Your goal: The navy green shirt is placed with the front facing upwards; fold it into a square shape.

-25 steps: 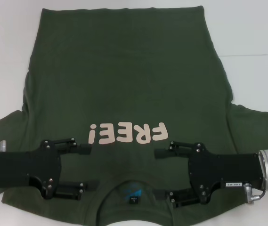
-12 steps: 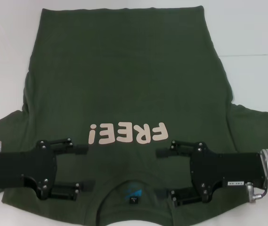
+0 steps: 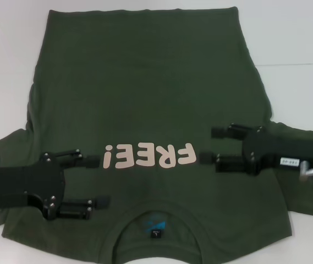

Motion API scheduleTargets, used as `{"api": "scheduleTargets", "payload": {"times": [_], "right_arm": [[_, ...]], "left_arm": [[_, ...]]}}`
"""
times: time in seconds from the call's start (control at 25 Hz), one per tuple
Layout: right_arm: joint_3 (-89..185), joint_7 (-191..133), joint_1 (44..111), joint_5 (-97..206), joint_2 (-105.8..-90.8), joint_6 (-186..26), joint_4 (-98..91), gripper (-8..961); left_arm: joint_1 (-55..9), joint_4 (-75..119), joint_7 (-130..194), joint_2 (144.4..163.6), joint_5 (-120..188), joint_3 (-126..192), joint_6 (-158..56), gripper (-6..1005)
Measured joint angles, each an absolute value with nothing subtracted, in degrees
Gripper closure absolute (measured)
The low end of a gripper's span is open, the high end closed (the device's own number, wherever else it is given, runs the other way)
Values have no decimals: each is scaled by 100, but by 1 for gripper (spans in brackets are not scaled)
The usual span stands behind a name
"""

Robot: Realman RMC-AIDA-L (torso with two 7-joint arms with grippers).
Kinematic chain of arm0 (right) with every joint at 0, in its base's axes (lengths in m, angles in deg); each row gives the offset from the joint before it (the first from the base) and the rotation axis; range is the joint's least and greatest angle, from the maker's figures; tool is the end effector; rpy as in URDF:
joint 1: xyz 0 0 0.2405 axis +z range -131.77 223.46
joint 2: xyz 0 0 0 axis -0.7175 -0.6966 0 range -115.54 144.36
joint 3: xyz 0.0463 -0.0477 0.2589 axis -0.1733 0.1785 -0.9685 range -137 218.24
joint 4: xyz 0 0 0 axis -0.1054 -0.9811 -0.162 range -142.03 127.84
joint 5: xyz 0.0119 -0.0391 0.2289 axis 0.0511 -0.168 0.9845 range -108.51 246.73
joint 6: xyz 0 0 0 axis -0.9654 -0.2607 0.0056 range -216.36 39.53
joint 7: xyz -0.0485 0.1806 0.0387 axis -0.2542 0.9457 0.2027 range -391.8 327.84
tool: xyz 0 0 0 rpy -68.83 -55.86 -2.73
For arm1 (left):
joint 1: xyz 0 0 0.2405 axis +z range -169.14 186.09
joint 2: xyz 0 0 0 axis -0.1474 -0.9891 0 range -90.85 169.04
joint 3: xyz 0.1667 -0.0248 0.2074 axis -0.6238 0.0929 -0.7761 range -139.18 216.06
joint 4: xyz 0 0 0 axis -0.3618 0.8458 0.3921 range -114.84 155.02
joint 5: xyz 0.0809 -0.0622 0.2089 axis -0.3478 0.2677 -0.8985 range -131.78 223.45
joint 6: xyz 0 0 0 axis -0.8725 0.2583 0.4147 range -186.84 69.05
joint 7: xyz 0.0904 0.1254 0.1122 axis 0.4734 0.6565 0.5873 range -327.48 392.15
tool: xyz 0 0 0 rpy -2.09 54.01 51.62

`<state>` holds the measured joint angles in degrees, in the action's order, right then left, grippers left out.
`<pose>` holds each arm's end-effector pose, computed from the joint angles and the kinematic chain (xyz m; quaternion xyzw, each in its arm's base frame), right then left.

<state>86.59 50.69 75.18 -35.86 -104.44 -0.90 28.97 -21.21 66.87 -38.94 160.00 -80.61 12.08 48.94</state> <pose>0.2504 0.3716 -0.0504 -0.9195 0.2436 0.2851 0.1181 -0.2623 0.3274 -0.0135 -0.9583 -0.1192 -0.2456 0.0847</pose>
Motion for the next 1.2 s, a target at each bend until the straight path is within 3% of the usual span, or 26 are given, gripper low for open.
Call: {"api": "scheduleTargets", "payload": {"times": [0.2,0.44,1.2], "right_arm": [[8584,6878,7444,-4154,-10364,-217,3798,39],[8131,7876,6874,-4329,-10460,166,5414,39],[6543,9994,6790,-6094,-10287,1648,6755,40]], "left_arm": [[-2191,6653,-3894,16018,-8046,1208,4863,125],[-2291,6573,-3894,16032,-8040,1201,4780,125],[-2693,6293,-3924,16056,-8048,1135,4574,125]]}}
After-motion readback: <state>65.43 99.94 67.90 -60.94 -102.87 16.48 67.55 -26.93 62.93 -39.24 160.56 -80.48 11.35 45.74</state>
